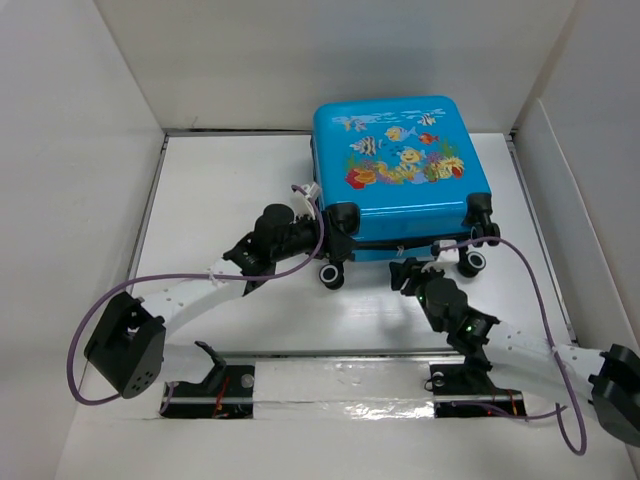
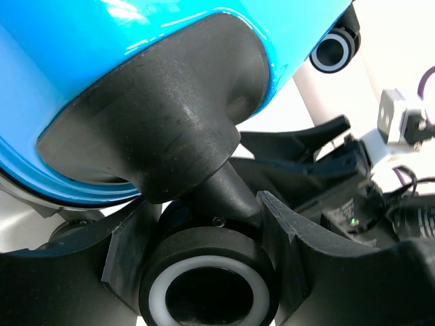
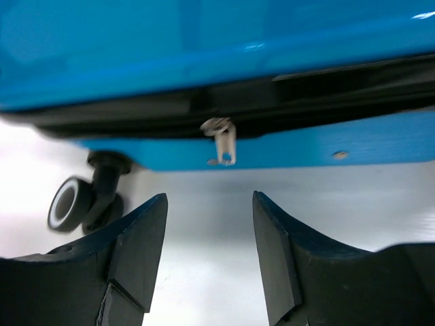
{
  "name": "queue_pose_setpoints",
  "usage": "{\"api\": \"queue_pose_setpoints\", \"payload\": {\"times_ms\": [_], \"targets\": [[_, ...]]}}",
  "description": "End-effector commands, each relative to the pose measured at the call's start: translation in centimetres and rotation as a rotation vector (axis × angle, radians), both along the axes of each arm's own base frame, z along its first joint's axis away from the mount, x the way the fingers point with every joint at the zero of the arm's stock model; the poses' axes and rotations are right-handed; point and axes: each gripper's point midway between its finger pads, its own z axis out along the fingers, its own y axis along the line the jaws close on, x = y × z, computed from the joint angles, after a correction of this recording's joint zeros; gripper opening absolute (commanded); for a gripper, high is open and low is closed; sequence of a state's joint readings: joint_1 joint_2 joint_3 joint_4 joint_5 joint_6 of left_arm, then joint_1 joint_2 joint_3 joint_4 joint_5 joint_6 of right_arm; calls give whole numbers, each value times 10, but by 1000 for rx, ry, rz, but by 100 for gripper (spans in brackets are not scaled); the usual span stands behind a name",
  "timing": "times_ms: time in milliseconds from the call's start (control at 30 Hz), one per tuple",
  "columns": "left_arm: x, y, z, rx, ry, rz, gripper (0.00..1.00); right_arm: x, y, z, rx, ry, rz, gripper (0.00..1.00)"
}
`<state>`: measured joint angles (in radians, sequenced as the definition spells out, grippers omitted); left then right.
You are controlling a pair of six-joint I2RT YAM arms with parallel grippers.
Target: Pack the luggage
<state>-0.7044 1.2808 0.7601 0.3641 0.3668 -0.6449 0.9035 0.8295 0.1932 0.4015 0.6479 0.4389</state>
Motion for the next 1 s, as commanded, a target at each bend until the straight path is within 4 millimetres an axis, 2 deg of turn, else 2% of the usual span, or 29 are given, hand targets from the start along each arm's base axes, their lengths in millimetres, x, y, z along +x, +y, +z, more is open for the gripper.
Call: {"api": "queue_pose_setpoints", "payload": {"times_ms": [0, 67, 100, 133, 167, 200, 267, 467, 567, 700, 833, 867, 900, 967], "targets": [[-17, -14, 98, -273, -205, -116, 0, 6, -9, 5, -2, -11, -10, 59], [-17, -14, 93, -271, -194, -115, 0, 17, -16, 15, -29, -46, -20, 59], [-17, -14, 91, -271, -190, -114, 0, 23, -15, 22, -27, -56, -16, 55], [-17, -14, 92, -276, -193, -116, 0, 29, -15, 18, -70, -51, -3, 52], [-17, -15, 90, -278, -184, -118, 0, 37, -19, 23, -67, -58, -7, 49], [-19, -15, 90, -280, -182, -127, 0, 38, -8, 24, -63, -50, 56, 48], [-19, -16, 89, -284, -178, -131, 0, 44, -1, 26, -75, -48, 81, 46], [-21, -16, 88, -287, -174, -135, 0, 45, 11, 36, -68, -97, 143, 46], [-20, -16, 86, -283, -172, -133, 0, 42, 19, 35, -83, -94, 198, 47], [-19, -17, 85, -282, -169, -138, 0, 45, 14, 33, -86, -92, 163, 49], [-19, -18, 87, -284, -171, -139, 0, 51, 4, 41, -56, -116, 117, 50], [-20, -18, 88, -285, -174, -140, 0, 53, 1, 42, -49, -125, 105, 47], [-20, -17, 88, -286, -175, -140, 0, 57, -3, 42, -44, -133, 93, 38], [-20, -17, 89, -287, -176, -140, 0, 59, -2, 40, -45, -132, 91, 27]]}}
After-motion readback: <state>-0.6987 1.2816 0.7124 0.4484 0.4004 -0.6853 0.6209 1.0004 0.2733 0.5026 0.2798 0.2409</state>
